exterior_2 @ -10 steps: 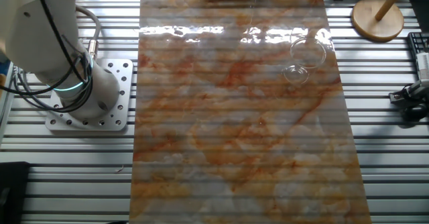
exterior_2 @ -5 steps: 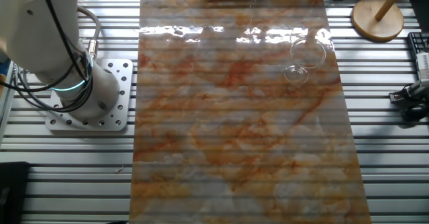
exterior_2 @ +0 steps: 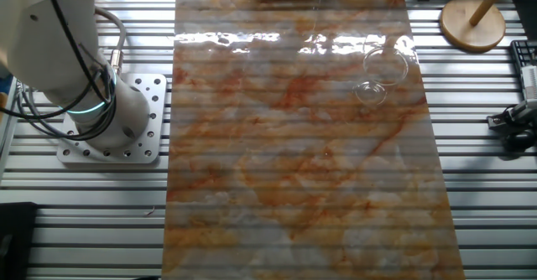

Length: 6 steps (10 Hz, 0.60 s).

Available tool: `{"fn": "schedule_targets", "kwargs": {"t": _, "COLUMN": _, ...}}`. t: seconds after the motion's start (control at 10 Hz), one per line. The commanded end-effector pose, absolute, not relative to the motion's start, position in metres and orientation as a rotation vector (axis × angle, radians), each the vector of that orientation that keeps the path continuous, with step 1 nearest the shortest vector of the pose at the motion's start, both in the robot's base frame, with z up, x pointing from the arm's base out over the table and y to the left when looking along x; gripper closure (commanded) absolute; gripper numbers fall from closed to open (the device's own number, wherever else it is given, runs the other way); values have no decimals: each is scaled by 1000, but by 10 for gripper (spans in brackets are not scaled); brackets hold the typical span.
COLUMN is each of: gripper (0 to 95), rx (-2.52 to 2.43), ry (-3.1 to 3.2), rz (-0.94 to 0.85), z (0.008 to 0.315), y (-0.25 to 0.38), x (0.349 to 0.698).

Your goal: Pour out the test tube

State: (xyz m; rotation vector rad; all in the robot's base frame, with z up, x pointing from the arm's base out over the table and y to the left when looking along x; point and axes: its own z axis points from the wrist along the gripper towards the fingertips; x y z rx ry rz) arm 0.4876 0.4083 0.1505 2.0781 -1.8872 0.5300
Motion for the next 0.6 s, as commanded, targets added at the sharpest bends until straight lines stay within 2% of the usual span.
{"fn": "schedule_targets", "kwargs": {"t": 0.1, "gripper": 760, "rx": 2078, "ry": -1887, "rz": 530, "z": 149, "y": 409, "x": 489}}
{"fn": "schedule_targets", "kwargs": {"t": 0.6, "gripper": 760, "rx": 2055, "ry": -1863, "rz": 569, "z": 144, "y": 408, "x": 488}}
